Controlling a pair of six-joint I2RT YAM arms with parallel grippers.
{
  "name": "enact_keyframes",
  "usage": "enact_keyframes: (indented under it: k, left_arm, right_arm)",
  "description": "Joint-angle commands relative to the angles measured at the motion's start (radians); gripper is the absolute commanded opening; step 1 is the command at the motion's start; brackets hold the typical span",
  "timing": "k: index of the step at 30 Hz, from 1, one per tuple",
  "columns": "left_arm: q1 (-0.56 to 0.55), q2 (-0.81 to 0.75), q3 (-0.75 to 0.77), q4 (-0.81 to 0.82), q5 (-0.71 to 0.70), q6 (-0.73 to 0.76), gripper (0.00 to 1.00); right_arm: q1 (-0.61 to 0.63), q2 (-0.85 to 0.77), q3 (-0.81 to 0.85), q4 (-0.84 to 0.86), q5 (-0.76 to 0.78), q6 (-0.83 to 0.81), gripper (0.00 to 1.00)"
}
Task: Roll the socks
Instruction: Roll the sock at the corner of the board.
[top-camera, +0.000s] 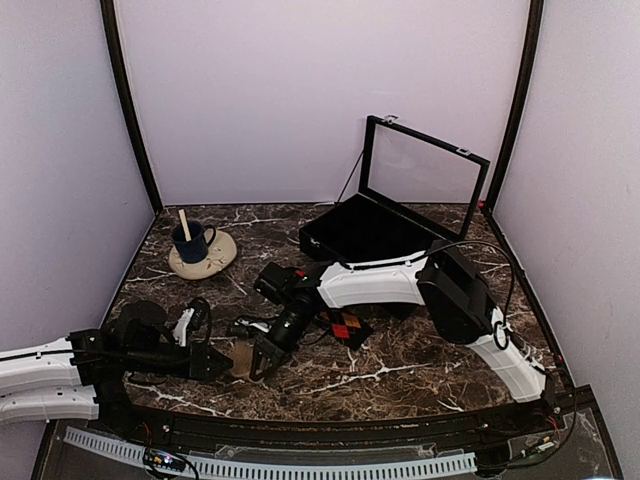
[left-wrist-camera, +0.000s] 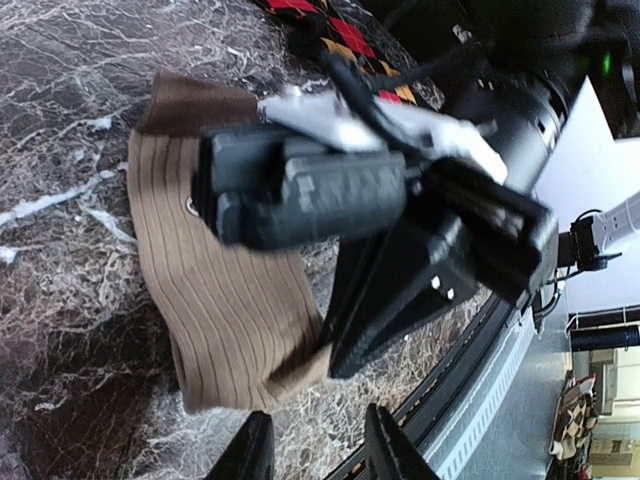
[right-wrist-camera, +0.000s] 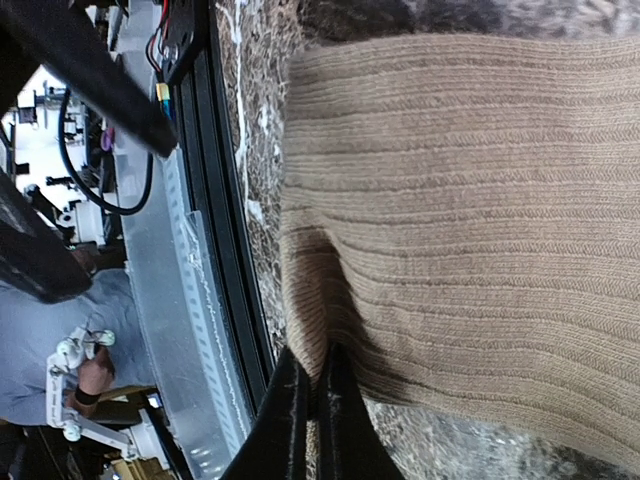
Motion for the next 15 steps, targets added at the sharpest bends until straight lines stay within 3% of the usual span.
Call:
enact_keyframes:
  k: [1,15]
  left_arm:
    - [-0.009,0.007,-0.007,0.023,0.042,0.063,0.32]
    - [-0.035,0.207,0.068,0.061,0.037,0.185,0.32]
  right_arm:
    - [-0.018,0.038,0.023,0.029,-0.079,0.062,0.00]
    - [-0.027,0.055,-0.015,0.099,-0.221,0.130,0.00]
